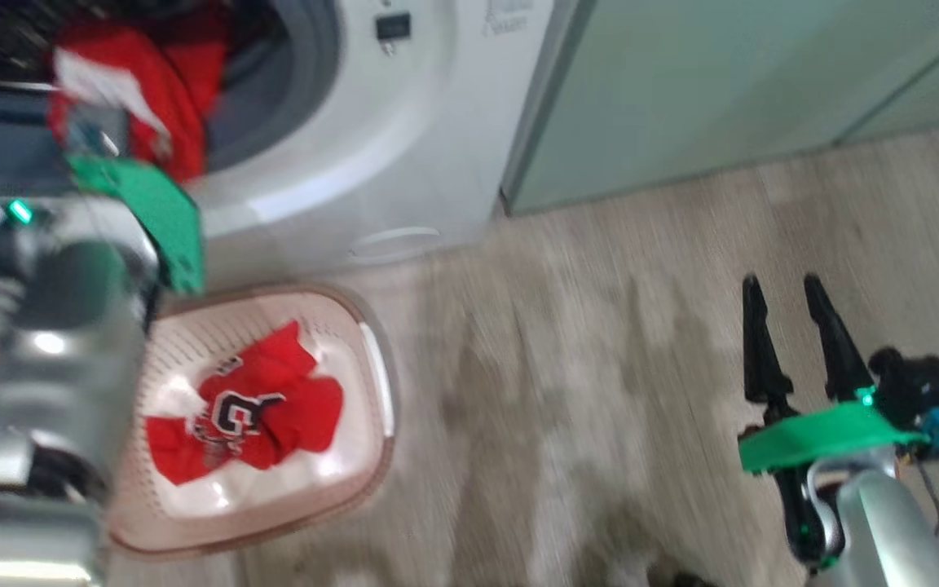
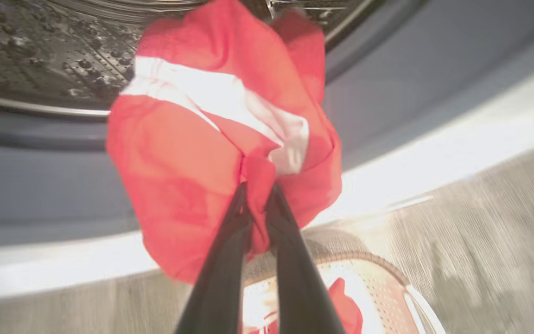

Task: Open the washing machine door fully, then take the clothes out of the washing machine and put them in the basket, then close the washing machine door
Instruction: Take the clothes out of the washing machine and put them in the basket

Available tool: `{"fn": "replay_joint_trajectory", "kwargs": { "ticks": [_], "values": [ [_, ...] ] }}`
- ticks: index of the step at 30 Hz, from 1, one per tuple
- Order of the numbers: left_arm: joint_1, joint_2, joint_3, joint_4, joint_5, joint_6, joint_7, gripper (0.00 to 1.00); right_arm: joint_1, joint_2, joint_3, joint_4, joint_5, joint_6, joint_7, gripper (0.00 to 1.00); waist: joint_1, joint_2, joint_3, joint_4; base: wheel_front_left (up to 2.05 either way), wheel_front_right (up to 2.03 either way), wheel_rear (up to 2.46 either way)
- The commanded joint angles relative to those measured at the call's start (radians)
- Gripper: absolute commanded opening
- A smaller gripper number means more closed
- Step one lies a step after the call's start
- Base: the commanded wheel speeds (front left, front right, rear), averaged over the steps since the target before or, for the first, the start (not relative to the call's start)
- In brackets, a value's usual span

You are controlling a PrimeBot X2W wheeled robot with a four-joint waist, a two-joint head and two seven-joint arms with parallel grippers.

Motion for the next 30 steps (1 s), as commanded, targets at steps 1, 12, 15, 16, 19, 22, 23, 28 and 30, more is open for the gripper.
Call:
{"fn": "replay_joint_trajectory", "kwargs": {
  "ticks": [1, 12, 15, 16, 19, 22, 23, 28, 30],
  "values": [
    [0.030, 0.015, 0.002, -0.015, 0.001, 0.000, -0.038, 0.00, 0.027, 0.000, 0.008, -0.023, -0.010, -0.001, -0.006, 1.00, -0.0001, 0.0000, -0.097, 0.064, 0.00, 0.00, 0.00],
    [0.291, -0.096, -0.051, -0.006, -0.012, -0.040, -0.122, 0.00, 0.096, -0.001, 0.007, -0.014, -0.038, -0.001, -0.006, 1.00, -0.0001, 0.0000, -0.213, 0.164, 0.00, 0.00, 0.00],
    [0.332, -0.101, -0.055, -0.005, -0.019, -0.044, -0.133, 0.00, 0.098, -0.003, 0.013, -0.013, -0.039, -0.001, -0.006, 1.00, -0.0001, 0.0000, -0.217, 0.169, 0.00, 0.00, 0.00],
    [0.353, -0.103, -0.056, -0.004, -0.023, -0.044, -0.136, 0.00, 0.098, -0.005, 0.015, -0.014, -0.039, -0.001, -0.006, 1.00, -0.0001, 0.0000, -0.216, 0.169, 0.00, 0.00, 0.00],
    [0.410, -0.107, -0.052, -0.001, -0.041, -0.053, -0.134, 0.00, 0.087, -0.012, 0.021, -0.018, -0.036, -0.001, -0.006, 1.00, -0.0001, 0.0000, -0.197, 0.164, 0.00, 0.00, 0.00],
    [0.448, -0.108, -0.046, 0.002, -0.060, -0.061, -0.109, 0.00, 0.076, -0.018, 0.024, -0.022, -0.036, -0.001, -0.006, 1.00, -0.0001, 0.0000, -0.172, 0.151, 0.00, 0.00, 0.00],
    [0.457, -0.107, -0.046, 0.003, -0.064, -0.063, -0.097, 0.00, 0.073, -0.018, 0.025, -0.023, -0.037, -0.001, -0.006, 1.00, -0.0001, 0.0000, -0.163, 0.146, 0.00, 0.00, 0.00],
    [0.434, -0.086, -0.032, 0.004, -0.088, -0.067, -0.095, 0.00, 0.049, -0.019, 0.018, -0.031, -0.040, -0.001, -0.006, 1.00, -0.0001, 0.0000, -0.092, 0.122, 0.00, 0.00, 0.00],
    [0.407, -0.073, -0.026, 0.004, -0.097, -0.063, -0.102, 0.00, 0.035, -0.019, 0.016, -0.036, -0.041, -0.001, -0.006, 1.00, -0.0001, 0.0000, -0.055, 0.112, 0.00, 0.00, 0.00]
  ]
}}
